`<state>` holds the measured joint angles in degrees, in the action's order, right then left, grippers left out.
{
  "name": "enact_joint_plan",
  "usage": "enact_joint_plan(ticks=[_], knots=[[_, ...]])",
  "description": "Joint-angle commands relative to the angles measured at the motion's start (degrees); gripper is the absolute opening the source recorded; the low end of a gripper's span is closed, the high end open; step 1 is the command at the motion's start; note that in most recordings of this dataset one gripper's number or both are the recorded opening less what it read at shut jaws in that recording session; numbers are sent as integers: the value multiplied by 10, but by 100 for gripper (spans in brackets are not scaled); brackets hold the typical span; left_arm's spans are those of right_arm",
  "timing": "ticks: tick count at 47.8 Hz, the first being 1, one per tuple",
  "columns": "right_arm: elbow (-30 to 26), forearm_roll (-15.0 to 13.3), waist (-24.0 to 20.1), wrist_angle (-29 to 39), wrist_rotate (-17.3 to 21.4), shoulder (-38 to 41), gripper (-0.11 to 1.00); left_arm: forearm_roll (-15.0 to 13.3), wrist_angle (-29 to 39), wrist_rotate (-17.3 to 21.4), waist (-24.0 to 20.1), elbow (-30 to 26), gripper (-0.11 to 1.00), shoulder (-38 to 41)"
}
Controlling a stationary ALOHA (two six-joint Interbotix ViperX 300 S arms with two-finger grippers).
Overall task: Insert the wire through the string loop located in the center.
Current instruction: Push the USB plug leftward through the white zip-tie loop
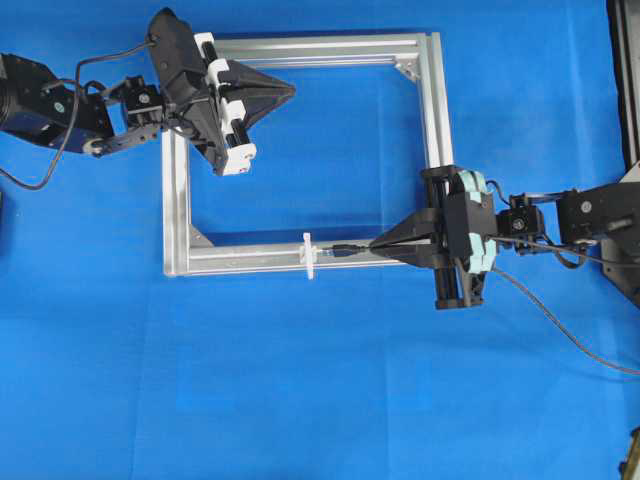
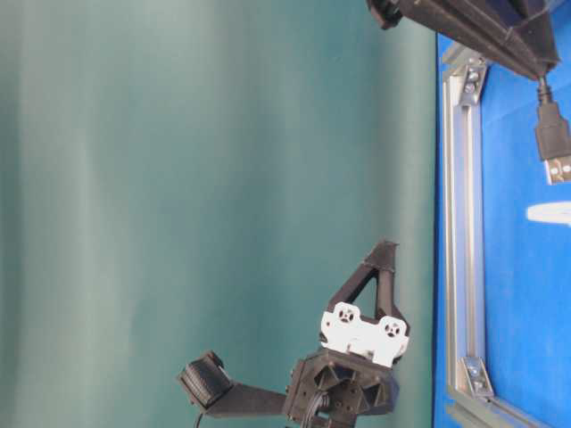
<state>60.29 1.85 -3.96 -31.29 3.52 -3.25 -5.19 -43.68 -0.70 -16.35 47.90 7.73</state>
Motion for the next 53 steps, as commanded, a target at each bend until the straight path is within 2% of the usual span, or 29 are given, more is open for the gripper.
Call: enact_joint_plan(ticks=[1, 38, 53], knots=[[-6, 0, 1, -6, -1, -7, -2, 1, -3, 1, 0, -5, 0, -15], [-8, 0, 0, -6, -1, -4, -2, 1, -3, 1, 0, -5, 0, -15], [-51, -2, -4, -3, -1, 28, -2, 1, -3, 1, 0, -5, 0, -15]])
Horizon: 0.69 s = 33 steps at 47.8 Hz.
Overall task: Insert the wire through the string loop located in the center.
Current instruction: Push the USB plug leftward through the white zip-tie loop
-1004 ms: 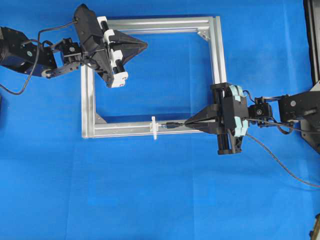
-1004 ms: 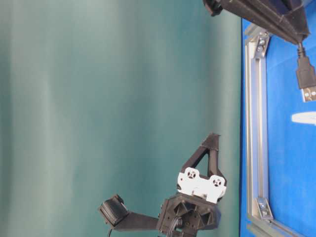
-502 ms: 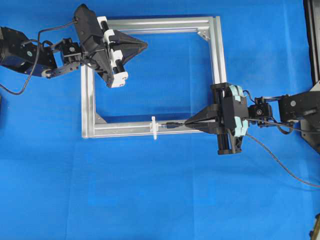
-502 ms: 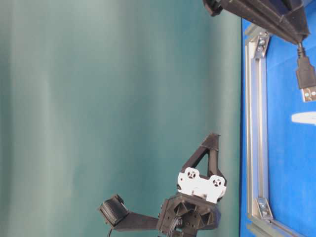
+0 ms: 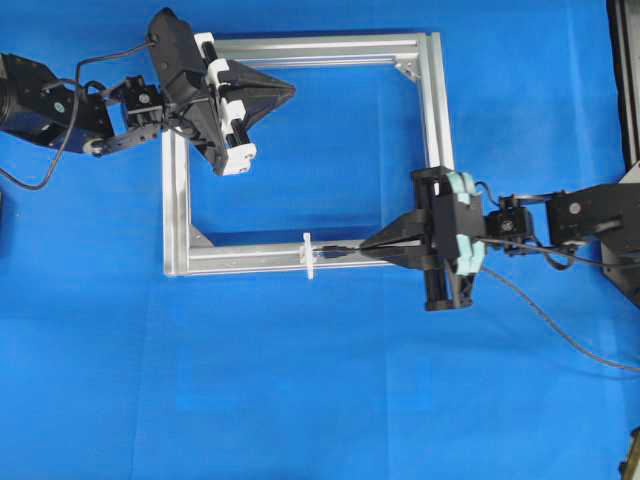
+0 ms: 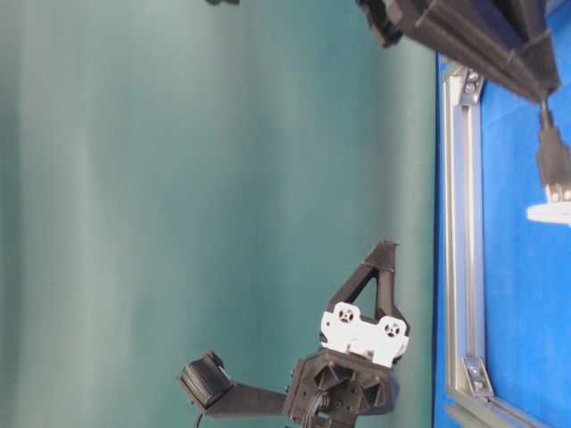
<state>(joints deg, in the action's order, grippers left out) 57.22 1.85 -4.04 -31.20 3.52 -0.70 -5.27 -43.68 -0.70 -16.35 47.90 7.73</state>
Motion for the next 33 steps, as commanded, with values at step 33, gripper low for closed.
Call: enact_joint_plan(ticks=[33], knots=[[-112, -3, -2, 23, -1, 68, -2, 3, -4, 1, 0, -6, 0, -15]])
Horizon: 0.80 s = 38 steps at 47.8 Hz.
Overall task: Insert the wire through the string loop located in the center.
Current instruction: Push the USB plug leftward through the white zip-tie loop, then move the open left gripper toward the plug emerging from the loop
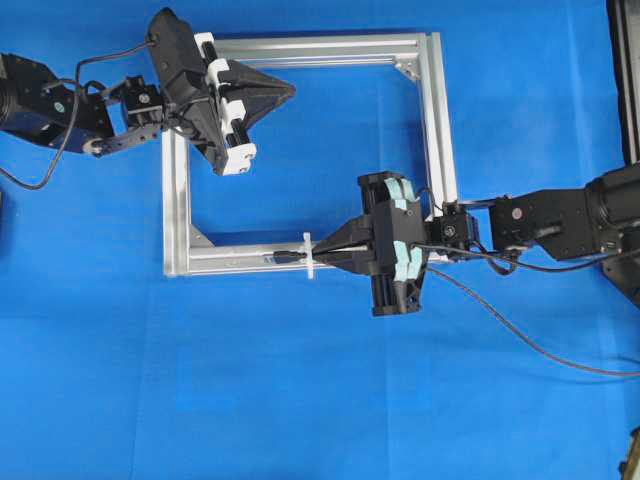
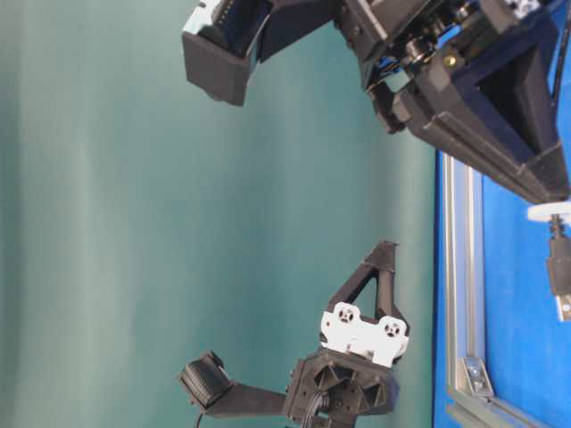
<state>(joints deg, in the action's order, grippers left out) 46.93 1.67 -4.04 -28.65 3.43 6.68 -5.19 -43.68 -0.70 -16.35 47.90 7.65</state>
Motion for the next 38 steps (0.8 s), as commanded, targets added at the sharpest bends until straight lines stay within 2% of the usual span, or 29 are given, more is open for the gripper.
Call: enact_joint_plan(ticks=[1, 25, 38], knots=[[-9, -1, -2, -3, 0, -6, -2, 1, -4, 1, 0, -6, 0, -14], [-9, -1, -2, -3, -1, -6, -2, 1, -4, -3, 7, -4, 0, -14], [-9, -1, -2, -4, -1, -5, -2, 1, -3, -24, 68, 4, 0, -15]])
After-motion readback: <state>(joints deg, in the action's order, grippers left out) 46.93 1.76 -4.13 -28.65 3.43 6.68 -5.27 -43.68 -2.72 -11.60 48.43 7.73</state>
